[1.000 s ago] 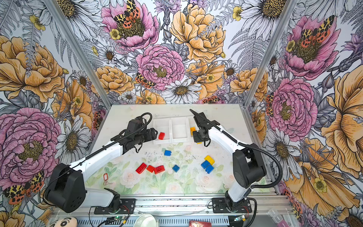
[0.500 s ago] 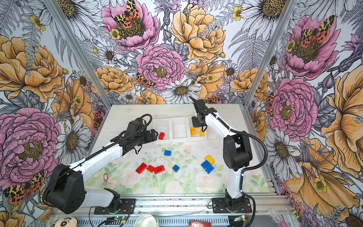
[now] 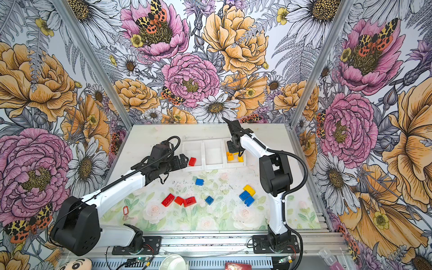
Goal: Sort the legos into containers by color
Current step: Place the lego in the container, then pick up the lego from the bottom-left of the table.
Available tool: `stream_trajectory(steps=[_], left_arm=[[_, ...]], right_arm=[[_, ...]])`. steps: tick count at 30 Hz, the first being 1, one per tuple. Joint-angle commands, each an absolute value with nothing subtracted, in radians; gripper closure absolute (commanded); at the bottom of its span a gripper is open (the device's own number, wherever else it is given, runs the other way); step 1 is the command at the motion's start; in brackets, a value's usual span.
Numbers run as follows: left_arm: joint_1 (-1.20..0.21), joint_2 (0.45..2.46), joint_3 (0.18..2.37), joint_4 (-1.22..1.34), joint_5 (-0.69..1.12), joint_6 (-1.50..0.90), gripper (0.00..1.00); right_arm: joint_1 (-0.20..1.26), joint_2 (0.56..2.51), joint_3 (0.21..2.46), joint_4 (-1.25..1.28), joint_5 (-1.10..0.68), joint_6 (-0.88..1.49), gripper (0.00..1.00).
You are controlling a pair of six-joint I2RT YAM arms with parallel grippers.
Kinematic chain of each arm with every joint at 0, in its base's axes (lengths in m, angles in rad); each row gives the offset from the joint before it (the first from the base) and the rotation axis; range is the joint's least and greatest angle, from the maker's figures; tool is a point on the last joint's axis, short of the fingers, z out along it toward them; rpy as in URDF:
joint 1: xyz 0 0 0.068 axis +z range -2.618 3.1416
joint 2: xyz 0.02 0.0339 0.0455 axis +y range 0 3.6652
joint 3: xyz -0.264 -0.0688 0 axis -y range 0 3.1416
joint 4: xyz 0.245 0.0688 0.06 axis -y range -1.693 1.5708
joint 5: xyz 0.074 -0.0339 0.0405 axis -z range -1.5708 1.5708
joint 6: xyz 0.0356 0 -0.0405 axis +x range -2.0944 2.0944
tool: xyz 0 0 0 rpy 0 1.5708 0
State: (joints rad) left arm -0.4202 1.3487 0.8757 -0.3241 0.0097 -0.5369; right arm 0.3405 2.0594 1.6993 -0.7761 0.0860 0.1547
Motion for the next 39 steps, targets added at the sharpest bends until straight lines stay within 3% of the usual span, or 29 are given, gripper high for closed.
stream_trajectory(steps=[1,6,16,26,39], left_arm=[[-0.411,1.335,0.86,-0.305,0.026,-0.547,0.01],[-0.416,1.338,0.858,-0.321,0.02,-0.549,0.01],[-0.424,1.324,0.863,-0.392,0.004,-0.521,0.01],[-0.452,1.264,0.86,-0.644,-0.049,-0.466,0.04],[-0.573,1.152,0.773,-0.899,-0.164,-0.612,0.1]], right_arm=[[0.336,2.07,1.733,-0.774,0.106,0.14,0.67],[0.337,2.057,1.728,-0.775,0.103,0.14,0.57],[0.337,2.032,1.712,-0.775,0.095,0.146,0.49],[0.336,1.926,1.622,-0.776,0.075,0.171,0.42],[0.339,1.776,1.476,-0.775,0.011,0.22,0.31]])
